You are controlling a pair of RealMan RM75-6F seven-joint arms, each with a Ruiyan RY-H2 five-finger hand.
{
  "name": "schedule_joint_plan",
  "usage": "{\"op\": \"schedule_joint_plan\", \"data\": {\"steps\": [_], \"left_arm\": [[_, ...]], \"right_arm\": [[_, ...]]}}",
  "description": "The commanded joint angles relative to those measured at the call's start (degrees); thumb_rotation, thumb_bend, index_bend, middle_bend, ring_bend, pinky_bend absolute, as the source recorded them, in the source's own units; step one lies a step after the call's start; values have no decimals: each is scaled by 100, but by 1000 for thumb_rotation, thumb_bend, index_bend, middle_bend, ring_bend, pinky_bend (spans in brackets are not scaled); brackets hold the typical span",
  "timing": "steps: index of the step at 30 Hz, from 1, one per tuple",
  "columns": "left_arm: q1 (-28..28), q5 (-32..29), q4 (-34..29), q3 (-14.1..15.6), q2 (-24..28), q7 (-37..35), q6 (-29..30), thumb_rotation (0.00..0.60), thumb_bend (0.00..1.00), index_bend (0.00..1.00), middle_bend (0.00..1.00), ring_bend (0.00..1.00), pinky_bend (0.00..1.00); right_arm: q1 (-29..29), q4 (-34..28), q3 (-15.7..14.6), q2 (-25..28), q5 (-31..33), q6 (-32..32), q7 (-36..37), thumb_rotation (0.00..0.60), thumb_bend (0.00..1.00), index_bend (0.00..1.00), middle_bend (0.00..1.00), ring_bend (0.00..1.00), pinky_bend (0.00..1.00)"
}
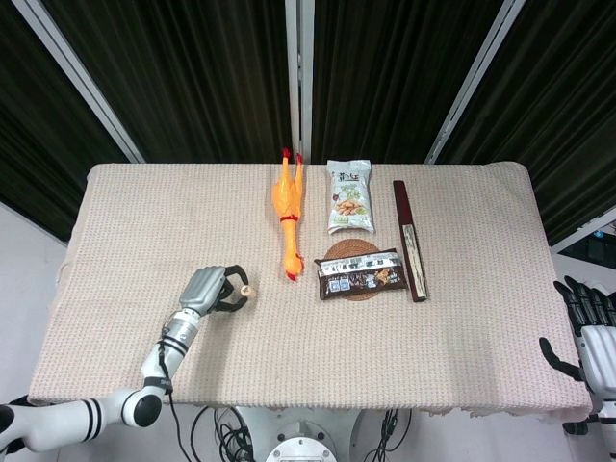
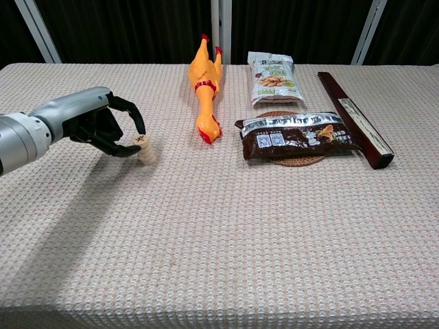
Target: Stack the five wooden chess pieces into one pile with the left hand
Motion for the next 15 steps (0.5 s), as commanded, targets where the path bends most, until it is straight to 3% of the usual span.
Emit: {"op": "schedule_joint_plan", "data": {"steps": [1, 15], "left_arm": [[-13, -11, -8, -4, 12, 25, -19, 600, 287, 475, 1000, 1000, 1000], [-17, -45, 8, -12, 26, -17, -76, 600, 286, 456, 1000, 1000, 1000]], "right_arm": [[2, 1, 1, 0, 4, -5, 0, 600, 298, 0, 0, 0, 0], [13, -9, 7, 1, 36, -35, -16, 600, 299, 0, 0, 0, 0]]}}
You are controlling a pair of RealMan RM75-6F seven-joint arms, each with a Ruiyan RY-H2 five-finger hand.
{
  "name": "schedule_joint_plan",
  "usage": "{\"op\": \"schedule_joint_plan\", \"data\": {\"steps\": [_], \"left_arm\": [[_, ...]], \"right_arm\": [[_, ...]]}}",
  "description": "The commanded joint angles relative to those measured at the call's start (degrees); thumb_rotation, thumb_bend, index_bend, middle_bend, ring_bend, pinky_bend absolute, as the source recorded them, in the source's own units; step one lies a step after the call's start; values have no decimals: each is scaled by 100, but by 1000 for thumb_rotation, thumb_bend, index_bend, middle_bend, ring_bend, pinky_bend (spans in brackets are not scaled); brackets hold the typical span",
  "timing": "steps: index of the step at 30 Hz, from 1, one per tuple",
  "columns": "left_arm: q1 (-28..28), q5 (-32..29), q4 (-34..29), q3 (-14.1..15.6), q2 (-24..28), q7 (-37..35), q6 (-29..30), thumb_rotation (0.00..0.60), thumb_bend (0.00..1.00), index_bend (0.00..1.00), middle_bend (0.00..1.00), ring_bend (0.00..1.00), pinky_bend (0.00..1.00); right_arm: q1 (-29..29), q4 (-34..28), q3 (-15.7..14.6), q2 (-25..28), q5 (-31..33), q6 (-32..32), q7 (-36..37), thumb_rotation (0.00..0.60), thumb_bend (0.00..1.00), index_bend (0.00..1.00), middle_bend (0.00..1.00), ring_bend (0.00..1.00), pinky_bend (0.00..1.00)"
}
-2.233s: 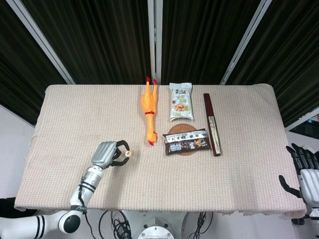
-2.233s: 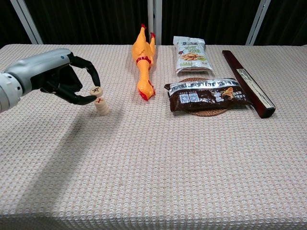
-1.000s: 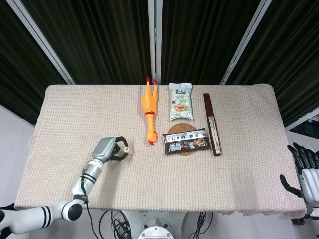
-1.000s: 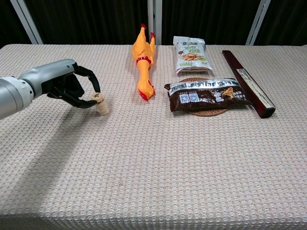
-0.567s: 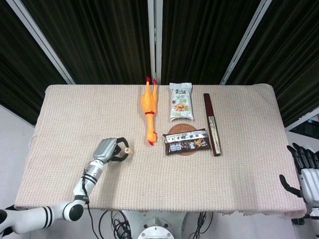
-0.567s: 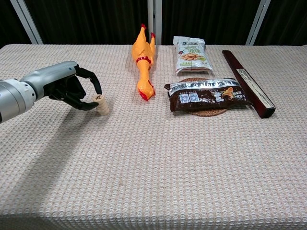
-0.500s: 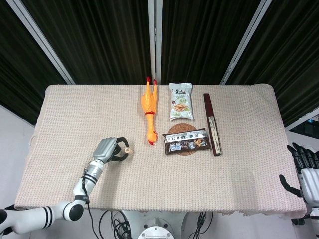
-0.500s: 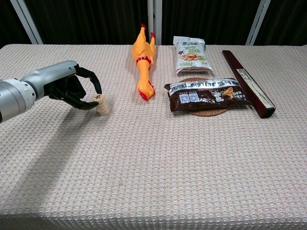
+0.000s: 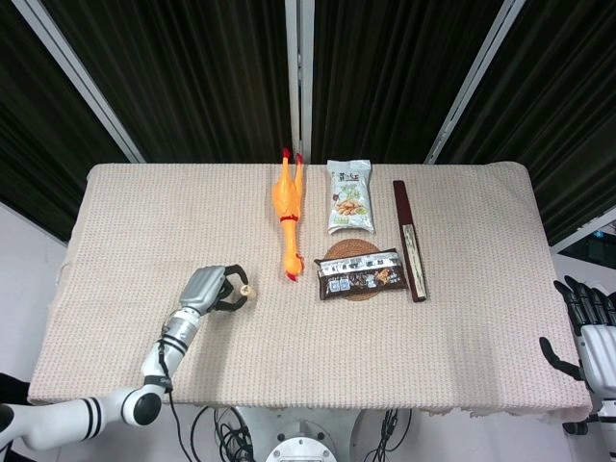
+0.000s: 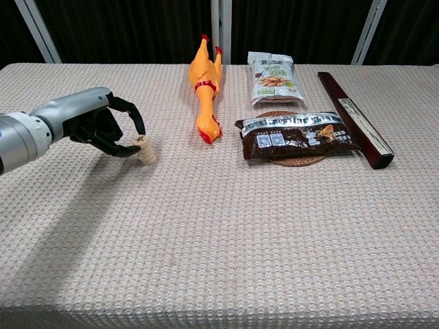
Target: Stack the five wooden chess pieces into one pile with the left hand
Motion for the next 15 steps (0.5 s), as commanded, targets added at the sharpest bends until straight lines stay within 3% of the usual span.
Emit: {"op": "schedule_joint_plan", "data": {"steps": [1, 15], "left_arm": [[1, 24, -14, 1, 7, -16, 1, 600, 286, 452, 1000, 1000, 1000], [63, 102, -202, -1, 129, -66, 108, 600, 284, 355, 1000, 1000, 1000]], "right_arm": [[2, 0, 1, 0, 4, -5, -2, 600, 299, 0, 0, 0, 0], [-10, -6, 2, 3, 0, 21, 0, 600, 299, 0, 0, 0, 0]]}}
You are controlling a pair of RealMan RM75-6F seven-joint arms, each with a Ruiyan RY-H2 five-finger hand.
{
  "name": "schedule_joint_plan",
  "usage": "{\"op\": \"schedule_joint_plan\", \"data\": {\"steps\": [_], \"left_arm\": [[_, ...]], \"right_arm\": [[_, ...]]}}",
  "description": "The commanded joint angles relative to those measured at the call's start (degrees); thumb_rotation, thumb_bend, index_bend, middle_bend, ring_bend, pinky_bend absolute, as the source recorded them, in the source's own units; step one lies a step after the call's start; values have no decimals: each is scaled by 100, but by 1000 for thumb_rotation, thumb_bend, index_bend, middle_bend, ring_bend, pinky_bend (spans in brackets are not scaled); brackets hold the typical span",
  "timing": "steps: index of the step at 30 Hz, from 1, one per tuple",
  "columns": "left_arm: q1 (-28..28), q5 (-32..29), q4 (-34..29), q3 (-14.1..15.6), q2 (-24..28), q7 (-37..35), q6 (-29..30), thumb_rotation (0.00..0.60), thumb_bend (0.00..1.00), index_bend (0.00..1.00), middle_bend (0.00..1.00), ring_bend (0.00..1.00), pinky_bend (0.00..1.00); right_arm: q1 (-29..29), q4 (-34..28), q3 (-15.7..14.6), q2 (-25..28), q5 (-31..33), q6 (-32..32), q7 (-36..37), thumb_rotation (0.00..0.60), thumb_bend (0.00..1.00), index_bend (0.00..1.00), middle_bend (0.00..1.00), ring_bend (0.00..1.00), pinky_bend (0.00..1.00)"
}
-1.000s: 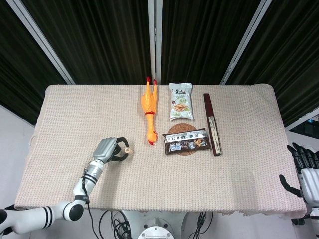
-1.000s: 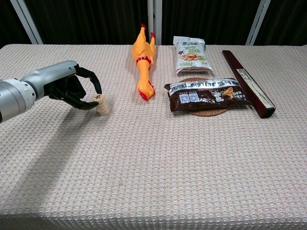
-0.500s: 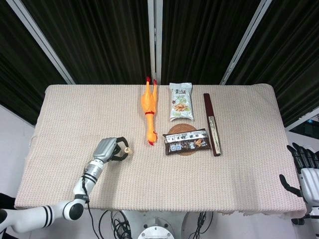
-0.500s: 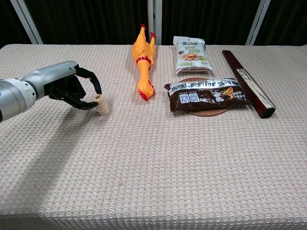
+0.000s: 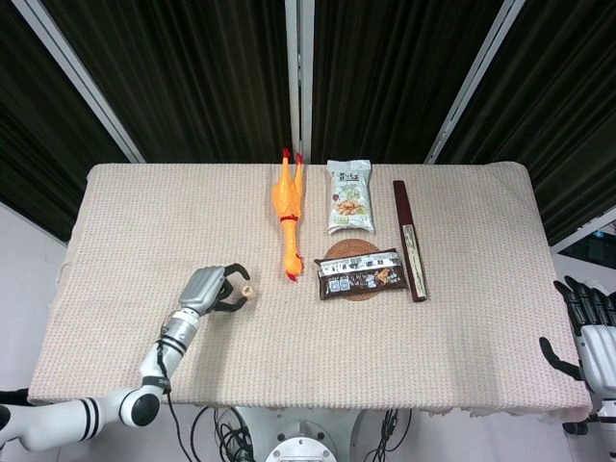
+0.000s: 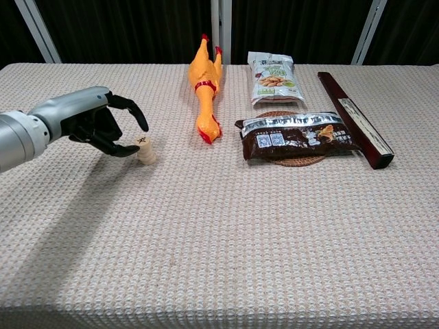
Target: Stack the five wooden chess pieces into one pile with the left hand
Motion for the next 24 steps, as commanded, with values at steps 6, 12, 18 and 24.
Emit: {"op": "schedule_joint_plan", "data": {"steps": [6, 12, 18, 24], "left_arm": [[421, 561, -944, 267, 694, 155, 669, 600, 279, 274, 1000, 1000, 1000], [1236, 1268, -1192, 764, 1230, 718, 2096, 600, 280, 364, 889, 894, 916], [1961, 2347, -304, 1412, 1653, 742, 3205, 600, 215, 154, 54, 37, 117], [2208, 2777, 299, 1594, 2004, 45, 3451, 595, 149, 78, 0, 0, 0]], "right_arm": [[-2, 8, 1, 7, -9, 7, 27, 600, 298, 0, 0, 0, 0], [-9, -15, -23, 8, -76, 33, 15, 600, 298, 0, 0, 0, 0], [2, -59, -69, -23, -182, 29, -104, 600, 298, 0, 0, 0, 0], [62, -100, -49, -97, -131, -65, -329, 600, 298, 0, 0, 0, 0]]}}
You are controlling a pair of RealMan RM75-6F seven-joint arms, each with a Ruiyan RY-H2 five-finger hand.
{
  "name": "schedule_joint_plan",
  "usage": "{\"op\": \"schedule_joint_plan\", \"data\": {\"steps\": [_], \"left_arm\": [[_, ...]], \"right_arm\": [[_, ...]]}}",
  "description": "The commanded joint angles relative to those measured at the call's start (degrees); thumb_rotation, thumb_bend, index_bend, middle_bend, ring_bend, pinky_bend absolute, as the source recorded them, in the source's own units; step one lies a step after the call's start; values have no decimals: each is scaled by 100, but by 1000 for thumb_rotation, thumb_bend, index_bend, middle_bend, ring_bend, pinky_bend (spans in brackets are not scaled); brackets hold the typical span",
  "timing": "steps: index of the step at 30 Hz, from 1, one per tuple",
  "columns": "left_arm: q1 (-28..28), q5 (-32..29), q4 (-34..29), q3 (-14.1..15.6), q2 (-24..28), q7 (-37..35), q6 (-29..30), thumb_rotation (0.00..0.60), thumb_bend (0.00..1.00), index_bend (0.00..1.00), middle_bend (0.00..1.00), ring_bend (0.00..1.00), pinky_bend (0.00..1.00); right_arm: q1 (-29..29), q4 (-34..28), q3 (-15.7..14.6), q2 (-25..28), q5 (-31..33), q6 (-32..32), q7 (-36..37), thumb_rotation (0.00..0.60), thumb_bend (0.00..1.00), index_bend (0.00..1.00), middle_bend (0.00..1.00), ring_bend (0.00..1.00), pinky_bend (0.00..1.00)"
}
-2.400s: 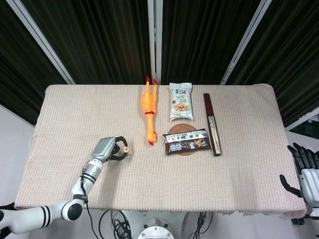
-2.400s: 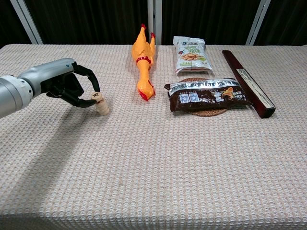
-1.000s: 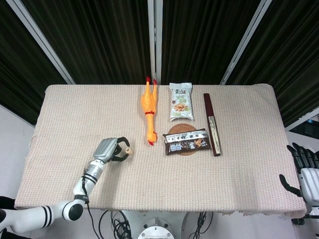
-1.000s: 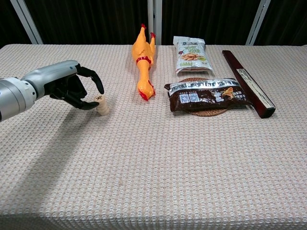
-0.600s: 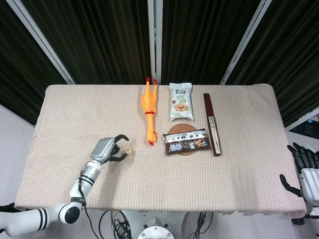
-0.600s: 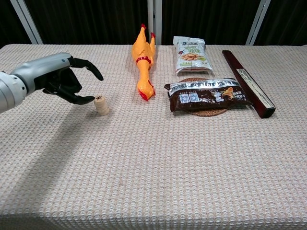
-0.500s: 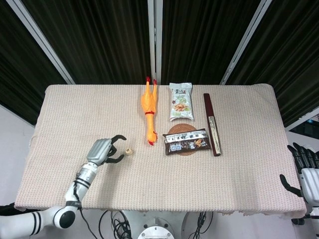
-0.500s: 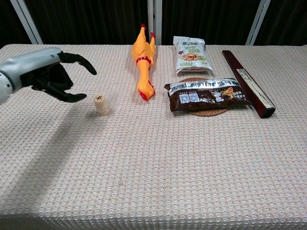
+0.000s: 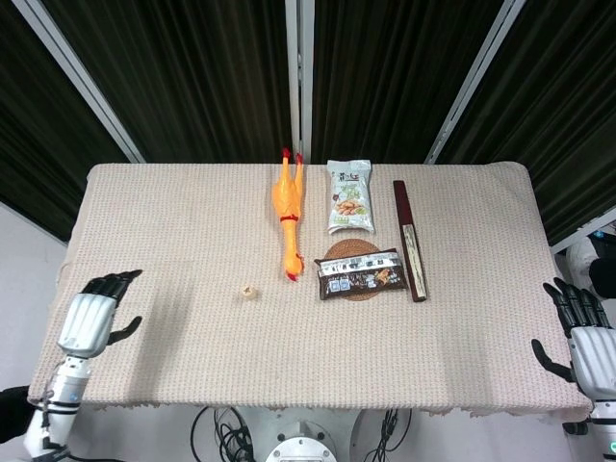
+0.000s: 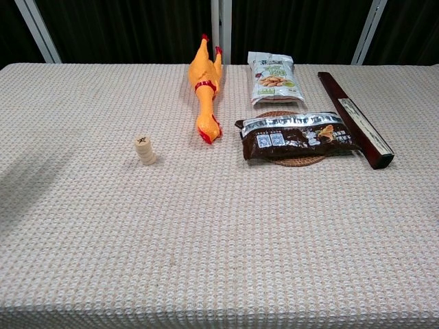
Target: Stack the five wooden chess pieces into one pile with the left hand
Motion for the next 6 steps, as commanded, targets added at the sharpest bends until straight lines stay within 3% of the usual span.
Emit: {"op": "schedule_joint_plan", "data": {"steps": [1, 3, 6], "left_arm": [[219, 291, 389, 167, 261, -432, 172, 585, 147, 78, 0, 0, 0], [249, 342, 480, 160, 303, -479, 178, 506, 146, 79, 0, 0, 0], [281, 341, 492, 114, 349, -521, 155, 448, 146, 79, 0, 0, 0]], "right_arm": [[38, -25, 15, -51, 40, -58, -122, 600, 299, 0, 0, 0, 0], [67, -39, 20, -83, 65, -109, -219, 600, 298, 0, 0, 0, 0], [89, -55, 25, -117, 84, -142, -318, 600, 298, 0, 0, 0, 0]]}}
